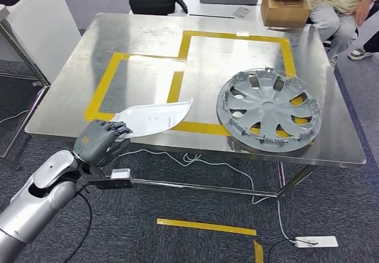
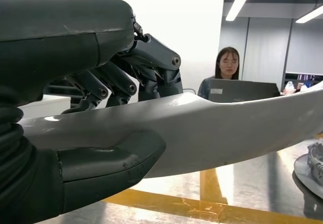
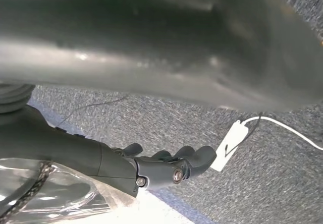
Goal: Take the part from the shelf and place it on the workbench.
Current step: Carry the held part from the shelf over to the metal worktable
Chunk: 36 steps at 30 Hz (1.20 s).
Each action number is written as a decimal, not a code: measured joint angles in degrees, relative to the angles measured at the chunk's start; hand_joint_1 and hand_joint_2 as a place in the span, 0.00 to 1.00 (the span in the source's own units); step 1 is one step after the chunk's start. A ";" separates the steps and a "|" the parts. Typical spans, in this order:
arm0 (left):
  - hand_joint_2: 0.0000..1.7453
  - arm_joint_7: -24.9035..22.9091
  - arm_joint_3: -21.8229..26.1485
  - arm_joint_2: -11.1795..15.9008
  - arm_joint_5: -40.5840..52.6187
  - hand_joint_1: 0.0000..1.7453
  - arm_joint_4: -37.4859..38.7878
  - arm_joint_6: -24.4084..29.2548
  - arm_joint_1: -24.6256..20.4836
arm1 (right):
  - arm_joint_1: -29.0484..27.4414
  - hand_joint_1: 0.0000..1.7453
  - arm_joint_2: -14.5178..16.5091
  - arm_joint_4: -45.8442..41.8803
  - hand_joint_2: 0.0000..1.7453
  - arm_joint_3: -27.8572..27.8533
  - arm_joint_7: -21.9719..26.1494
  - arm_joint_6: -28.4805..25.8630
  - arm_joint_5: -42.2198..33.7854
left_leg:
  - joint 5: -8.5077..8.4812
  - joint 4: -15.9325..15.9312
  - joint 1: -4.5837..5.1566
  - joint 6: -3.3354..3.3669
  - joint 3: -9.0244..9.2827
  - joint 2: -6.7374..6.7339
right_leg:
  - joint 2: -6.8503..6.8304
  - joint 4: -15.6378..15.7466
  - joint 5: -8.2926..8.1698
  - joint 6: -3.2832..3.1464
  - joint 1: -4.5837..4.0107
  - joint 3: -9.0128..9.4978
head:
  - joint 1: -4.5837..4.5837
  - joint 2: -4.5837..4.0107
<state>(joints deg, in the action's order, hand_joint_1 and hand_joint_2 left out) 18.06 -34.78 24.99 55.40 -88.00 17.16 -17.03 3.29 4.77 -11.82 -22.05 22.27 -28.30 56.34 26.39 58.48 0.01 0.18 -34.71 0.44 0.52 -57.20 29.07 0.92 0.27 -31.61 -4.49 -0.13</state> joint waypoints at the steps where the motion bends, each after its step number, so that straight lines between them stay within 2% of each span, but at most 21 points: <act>1: 1.00 0.00 0.05 0.04 0.06 1.00 0.00 0.00 -0.01 | 0.00 0.00 0.01 0.00 0.00 0.01 0.00 0.00 0.02 | -0.03 0.00 0.01 0.06 0.00 0.00 | 0.00 0.04 -0.05 0.09 0.01 0.00 | -0.01 0.00; 11: 1.00 -0.71 0.84 0.03 0.33 1.00 0.19 0.92 -0.32 | 0.01 0.00 0.02 0.00 0.00 0.02 -0.08 0.00 0.39 | -0.24 -0.02 -0.08 0.25 0.03 -0.02 | 0.00 0.06 -0.21 0.33 -0.08 -0.03 | -0.03 0.00; 18: 1.00 -1.19 1.43 -0.96 1.14 1.00 2.14 1.85 -2.51 | 0.11 0.00 0.02 0.00 0.00 0.02 -0.09 0.01 0.99 | -0.27 -0.04 -0.17 0.22 0.05 -0.02 | 0.00 0.02 -0.21 0.32 -0.15 -0.03 | -0.03 0.00; 28: 1.00 -1.87 2.23 -3.26 3.04 1.00 10.20 3.57 -7.57 | 0.36 0.00 0.04 0.00 0.00 0.03 -0.28 0.25 2.01 | -0.27 -0.05 -0.20 0.21 0.04 -0.02 | 0.02 0.02 -0.21 0.32 -0.15 -0.03 | -0.02 0.00; 36: 1.00 -2.79 2.21 -6.30 5.02 1.00 17.90 5.10 -12.86 | 0.81 0.00 0.10 0.00 0.00 0.32 -0.79 1.02 3.17 | -0.28 -0.04 -0.20 0.21 0.04 -0.02 | 0.02 0.02 -0.23 0.32 -0.15 -0.02 | -0.02 0.00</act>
<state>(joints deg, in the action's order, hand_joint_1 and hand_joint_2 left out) 15.27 -32.57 18.69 60.42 -70.09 22.26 -29.90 4.10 4.87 -11.82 -21.73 21.49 -27.29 59.51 26.11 58.44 -0.20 0.39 -34.66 0.43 0.54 -57.18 28.84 1.24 0.12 -31.63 -4.51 -0.13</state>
